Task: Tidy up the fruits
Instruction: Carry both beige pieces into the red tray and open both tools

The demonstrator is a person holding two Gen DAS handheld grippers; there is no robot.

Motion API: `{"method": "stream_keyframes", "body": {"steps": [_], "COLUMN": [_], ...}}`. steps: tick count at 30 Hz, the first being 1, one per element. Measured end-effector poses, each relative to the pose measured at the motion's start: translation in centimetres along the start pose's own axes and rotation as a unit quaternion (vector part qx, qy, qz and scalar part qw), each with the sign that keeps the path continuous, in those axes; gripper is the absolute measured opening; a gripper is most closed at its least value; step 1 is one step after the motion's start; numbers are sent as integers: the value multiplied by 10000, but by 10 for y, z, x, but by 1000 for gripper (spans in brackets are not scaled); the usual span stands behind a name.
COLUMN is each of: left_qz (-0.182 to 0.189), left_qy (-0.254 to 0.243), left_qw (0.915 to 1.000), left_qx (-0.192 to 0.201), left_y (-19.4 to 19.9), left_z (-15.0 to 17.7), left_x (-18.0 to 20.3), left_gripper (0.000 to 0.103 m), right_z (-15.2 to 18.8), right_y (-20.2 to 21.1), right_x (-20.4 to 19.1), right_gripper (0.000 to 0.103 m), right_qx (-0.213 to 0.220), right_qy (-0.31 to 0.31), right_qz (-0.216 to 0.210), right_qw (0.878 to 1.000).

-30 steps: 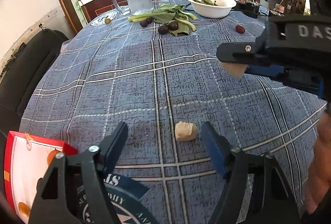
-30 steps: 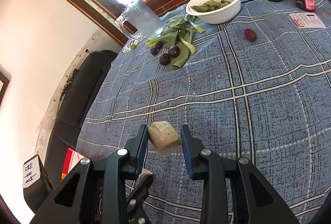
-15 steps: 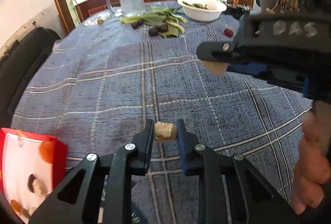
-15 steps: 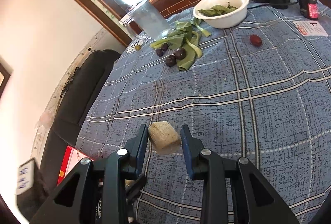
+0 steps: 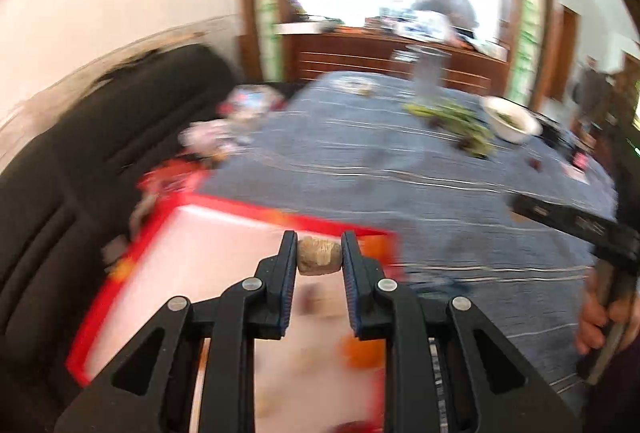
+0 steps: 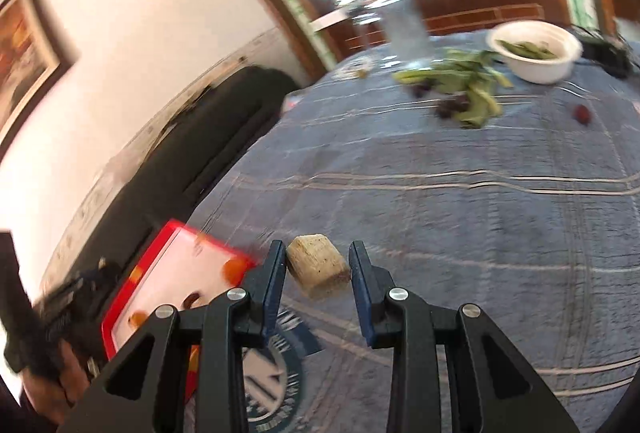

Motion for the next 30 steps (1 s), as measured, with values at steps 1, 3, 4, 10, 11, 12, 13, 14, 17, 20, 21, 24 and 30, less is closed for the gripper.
{"method": "stream_keyframes", "body": {"steps": [1,3,4,10,11,12,13,14,17,20,21,24,30], "left_qz": [-155,-442,-523,-725,-724,-723,-679,-640,-566,-454,-458,-361,-124], "left_qy": [29,137,159,205,188,149,136,133,89,153,156,138,93], "left_qw": [9999,9988,9983,9969,9970,9970,9974,9976,9977,9975,9969,9958,9924], "left_qx": [-57,-166,-200,-218,-213,-217,-220,-227,-349,-526,-620,-835,-1221], "left_y": [0,-2,-3,-16,-14,-17,-21,-23,-35,-46,-51,-64,-83], "left_z": [5,18,23,38,41,41,42,41,43,47,49,53,59], "left_x": [-13,-41,-48,-70,-71,-70,-69,-67,-66,-69,-71,-72,-69], "left_gripper": [24,24,24,24,24,24,24,24,24,24,24,24,24], "right_z": [5,16,21,41,42,44,46,48,55,57,59,66,75], "right_y": [-4,-13,-18,-52,-58,-62,-70,-74,-94,-117,-126,-140,-157], "right_x": [-7,-21,-27,-77,-85,-92,-103,-108,-124,-127,-128,-129,-124], "right_gripper": [31,31,31,31,31,31,31,31,31,31,31,31,32], "right_qx": [-55,-228,-348,-686,-716,-733,-743,-755,-887,-1007,-1096,-1268,-1500], "right_qy": [63,99,104,389,433,493,619,683,831,940,973,1029,1079], "right_qz": [-14,11,-5,-32,-56,-63,-47,-40,-20,190,255,418,718], "right_qw": [10000,9997,9993,9969,9965,9961,9953,9948,9926,9903,9889,9857,9802]}}
Point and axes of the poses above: each gripper's, at about its wrist camera, not at the fingertips, and y roughly against the way its jaws point, x to its right, z to its underside, the point moved 6 cm from there along -y, roughly the way its jaws point, and after that the axes turned 14 degrees about -y, right-handed, at the moved point
